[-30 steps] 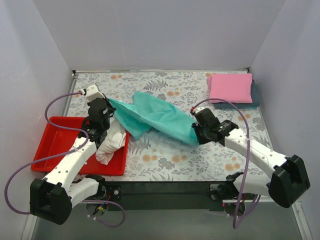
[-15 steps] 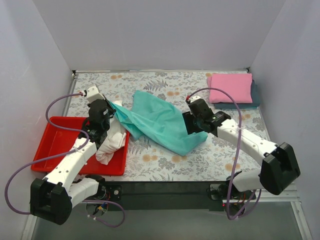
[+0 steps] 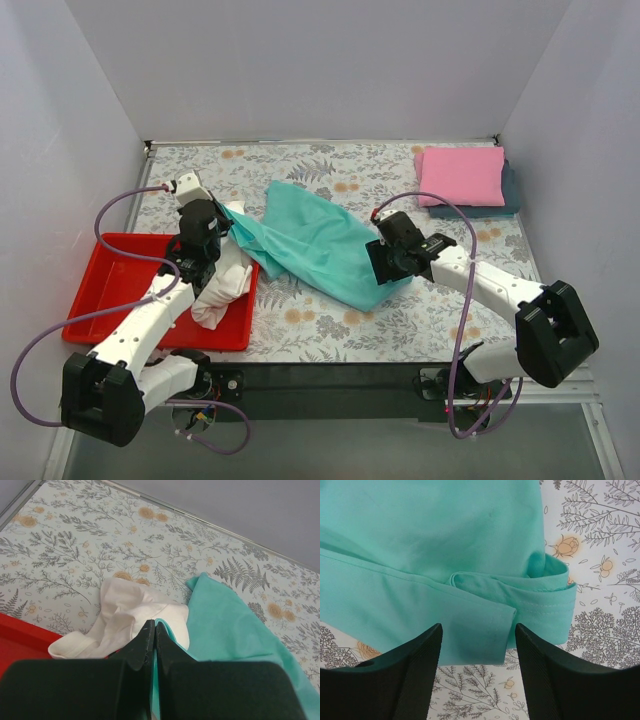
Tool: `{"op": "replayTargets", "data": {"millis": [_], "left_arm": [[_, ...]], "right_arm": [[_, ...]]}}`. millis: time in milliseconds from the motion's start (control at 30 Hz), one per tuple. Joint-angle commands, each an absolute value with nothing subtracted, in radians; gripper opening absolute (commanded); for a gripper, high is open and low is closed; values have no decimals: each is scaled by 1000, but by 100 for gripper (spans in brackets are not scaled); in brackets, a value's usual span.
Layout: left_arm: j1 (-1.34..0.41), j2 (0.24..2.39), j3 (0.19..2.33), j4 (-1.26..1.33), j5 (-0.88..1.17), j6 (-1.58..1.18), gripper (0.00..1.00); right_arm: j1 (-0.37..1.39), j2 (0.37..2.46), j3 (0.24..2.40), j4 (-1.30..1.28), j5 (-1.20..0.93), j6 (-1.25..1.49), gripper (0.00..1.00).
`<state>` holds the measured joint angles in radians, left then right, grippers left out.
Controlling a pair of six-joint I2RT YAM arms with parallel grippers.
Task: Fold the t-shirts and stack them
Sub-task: Flatten the tshirt out
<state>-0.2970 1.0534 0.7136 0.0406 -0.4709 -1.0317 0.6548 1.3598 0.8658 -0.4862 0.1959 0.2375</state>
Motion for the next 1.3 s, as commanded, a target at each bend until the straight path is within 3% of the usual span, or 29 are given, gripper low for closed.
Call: {"op": "replayTargets", "data": {"millis": [0,167,233,267,300,867,1267], "left_arm": [[-293,1048,712,55,-466,-1020,0],[-291,1042,707,60,-468,-1019,0],[-291,1048,712,58,-463,-1019,0],[-290,1052,712,57,-463,-1020,0],[-290,1055,713,54,-463,-1019,0],[-290,1054,764,77,-423,-1025,0],[-288,1078,1104,22,-181,-1037,0]], "right_arm": [[655,1361,851,-424,161,247,52],[655,1353,847,-402,170,242,41],[655,1354,853,-403,170,241,22],[655,1353,853,-403,170,241,6],[655,1345,853,-405,170,242,2],[526,1126,980,-351,445,88,1],[439,1123,1475,-342,492,-115,1]]}}
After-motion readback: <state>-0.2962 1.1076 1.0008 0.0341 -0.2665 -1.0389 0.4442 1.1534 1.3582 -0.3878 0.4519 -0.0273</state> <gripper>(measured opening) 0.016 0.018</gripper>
